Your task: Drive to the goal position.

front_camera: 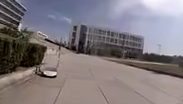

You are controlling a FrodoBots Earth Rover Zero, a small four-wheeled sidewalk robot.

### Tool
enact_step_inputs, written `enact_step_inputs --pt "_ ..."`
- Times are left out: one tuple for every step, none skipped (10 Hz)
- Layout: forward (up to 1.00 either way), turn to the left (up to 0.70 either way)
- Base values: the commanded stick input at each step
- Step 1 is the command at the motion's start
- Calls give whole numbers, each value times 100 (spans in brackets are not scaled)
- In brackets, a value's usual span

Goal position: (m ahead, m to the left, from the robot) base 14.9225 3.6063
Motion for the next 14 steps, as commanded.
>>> enact_step_inputs --pt "70 0" --pt "70 0" --pt "70 0" --pt "70 0" --pt "70 0" --pt "70 0" --pt "70 0" --pt "70 0" --pt "70 0" --pt "70 0" --pt "70 0" --pt "70 0" --pt "70 0" --pt "70 0"
